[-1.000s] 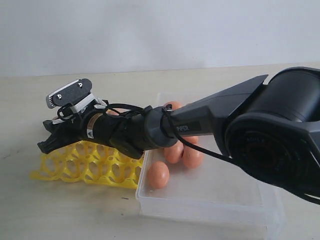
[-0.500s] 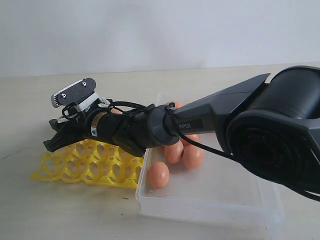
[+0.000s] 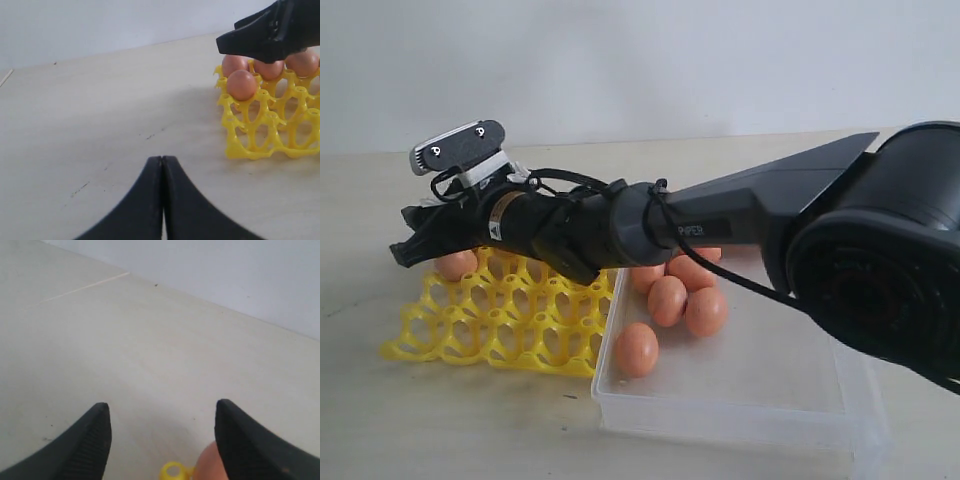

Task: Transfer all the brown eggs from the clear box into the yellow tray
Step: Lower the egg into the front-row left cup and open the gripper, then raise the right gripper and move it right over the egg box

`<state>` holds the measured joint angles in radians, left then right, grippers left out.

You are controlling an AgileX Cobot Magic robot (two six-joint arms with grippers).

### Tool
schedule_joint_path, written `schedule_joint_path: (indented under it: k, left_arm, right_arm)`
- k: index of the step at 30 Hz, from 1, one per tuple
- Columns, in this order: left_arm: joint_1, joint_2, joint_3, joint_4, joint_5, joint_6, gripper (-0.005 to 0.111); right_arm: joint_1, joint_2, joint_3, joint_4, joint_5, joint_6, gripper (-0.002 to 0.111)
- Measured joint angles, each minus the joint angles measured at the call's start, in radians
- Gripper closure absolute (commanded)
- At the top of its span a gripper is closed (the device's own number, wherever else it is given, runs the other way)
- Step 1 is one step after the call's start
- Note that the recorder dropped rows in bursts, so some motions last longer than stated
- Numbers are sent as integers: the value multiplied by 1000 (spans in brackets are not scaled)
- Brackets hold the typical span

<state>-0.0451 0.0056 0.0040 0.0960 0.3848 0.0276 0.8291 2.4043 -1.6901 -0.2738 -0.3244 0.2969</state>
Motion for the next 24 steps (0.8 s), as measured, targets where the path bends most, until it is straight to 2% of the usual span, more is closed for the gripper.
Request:
schedule_joint_path:
  k: [3, 8, 10, 13, 19, 24]
  left_arm:
    - [0, 0, 0, 0, 0, 0, 107]
    - [0, 0, 0, 0, 0, 0, 107]
    - [0, 0, 0, 0, 0, 0, 107]
    - [0, 0, 0, 0, 0, 0, 107]
    - [0, 0, 0, 0, 0, 0, 107]
    - [0, 0, 0, 0, 0, 0, 107]
  right_arm:
    - [0, -41, 0, 5, 127, 1, 50]
    - [0, -142, 0, 7, 447, 1, 68]
    - [0, -183, 0, 7, 559, -15, 81]
    - [-2, -252, 0, 7, 720, -74, 108]
    - [-2, -428, 35, 105, 853, -233, 108]
    - [-2, -624, 171, 157, 942, -312, 108]
